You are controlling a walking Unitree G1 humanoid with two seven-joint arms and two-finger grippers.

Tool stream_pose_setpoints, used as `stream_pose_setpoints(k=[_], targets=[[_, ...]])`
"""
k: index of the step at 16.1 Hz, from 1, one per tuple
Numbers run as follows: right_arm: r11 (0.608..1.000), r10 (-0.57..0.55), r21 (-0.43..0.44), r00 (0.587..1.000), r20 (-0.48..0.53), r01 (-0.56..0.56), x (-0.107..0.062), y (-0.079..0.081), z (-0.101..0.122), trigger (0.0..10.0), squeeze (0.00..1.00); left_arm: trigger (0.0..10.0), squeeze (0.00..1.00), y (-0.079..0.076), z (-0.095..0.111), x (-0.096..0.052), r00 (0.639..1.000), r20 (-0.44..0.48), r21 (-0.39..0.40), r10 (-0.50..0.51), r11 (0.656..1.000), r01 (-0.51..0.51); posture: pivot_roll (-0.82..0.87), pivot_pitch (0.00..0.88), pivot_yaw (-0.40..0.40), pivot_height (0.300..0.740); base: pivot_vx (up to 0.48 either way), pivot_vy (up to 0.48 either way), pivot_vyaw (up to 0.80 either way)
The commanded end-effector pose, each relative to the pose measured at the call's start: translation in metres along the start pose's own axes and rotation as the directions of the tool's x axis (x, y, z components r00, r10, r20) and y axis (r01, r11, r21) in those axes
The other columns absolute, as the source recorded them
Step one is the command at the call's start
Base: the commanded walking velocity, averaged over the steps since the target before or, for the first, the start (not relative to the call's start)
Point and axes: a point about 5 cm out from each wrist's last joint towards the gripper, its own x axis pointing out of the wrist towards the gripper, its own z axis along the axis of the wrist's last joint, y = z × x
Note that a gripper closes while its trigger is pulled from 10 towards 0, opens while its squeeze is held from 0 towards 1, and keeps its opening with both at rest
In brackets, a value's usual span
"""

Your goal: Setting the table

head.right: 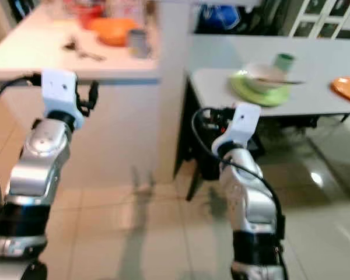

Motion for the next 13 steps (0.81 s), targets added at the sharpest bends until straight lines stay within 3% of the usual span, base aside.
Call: stream_pose_setpoints(k=[1, 11, 13], targets=[[1.0, 0.017, -0.013, 1.0, 0.014, -0.016, 0.0019, 0.0034, 0.0051, 10.0, 0.0, 10.0, 0.0, -0.001, 0.0043, 0.0009, 1.0, 0.016, 0.005, 0.001, 1.0, -0.002, 0.06, 0.0, -0.039, 0.74, 0.0, 0.476, 0.0], [1.0, 0.015, 0.0, 1.0, 0.01, -0.015, 0.003, 0.0026, 0.0049, 10.0, 0.0, 10.0, 0.0, -0.0005, 0.0048, 0.0016, 1.0, 0.018, 0.008, 0.006, 1.0, -0.006, 0.06, 0.0, -0.04, 0.74, 0.0, 0.479, 0.0], [1.0, 0.016, 0.003, 1.0, 0.009, -0.016, 0.0031, 0.0026, 0.0048, 10.0, 0.0, 10.0, 0.0, -0.0006, 0.0048, 0.0016, 1.0, 0.018, 0.008, 0.006, 1.0, -0.006, 0.06, 0.0, -0.04, 0.74, 0.0, 0.48, -0.73]])
